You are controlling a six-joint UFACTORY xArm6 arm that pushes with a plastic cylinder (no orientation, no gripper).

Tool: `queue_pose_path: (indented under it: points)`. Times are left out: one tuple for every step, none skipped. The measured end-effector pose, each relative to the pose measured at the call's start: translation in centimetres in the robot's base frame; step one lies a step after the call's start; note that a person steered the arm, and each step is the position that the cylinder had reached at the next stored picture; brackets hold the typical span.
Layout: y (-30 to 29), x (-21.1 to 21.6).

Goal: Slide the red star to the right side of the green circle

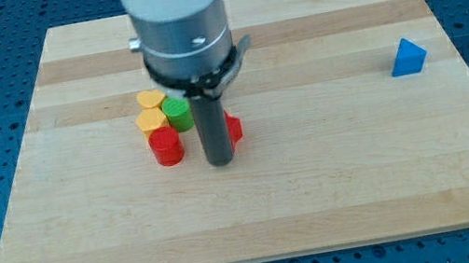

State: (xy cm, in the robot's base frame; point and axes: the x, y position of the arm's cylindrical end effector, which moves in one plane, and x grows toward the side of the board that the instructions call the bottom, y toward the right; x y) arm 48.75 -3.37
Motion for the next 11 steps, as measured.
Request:
queue_pose_path:
  points:
    - [0.2, -0.5]
    - [1.8, 1.9]
    - [4.3, 2.1]
    - [7.0, 1.2]
    - [7.5, -0.7]
    - [4.7, -2.0]
    - [2.0, -3.1]
    - [0.4, -4.6]
    - [0.6, -4.6]
    - [1.6, -1.1]
    - [-0.2, 2.6]
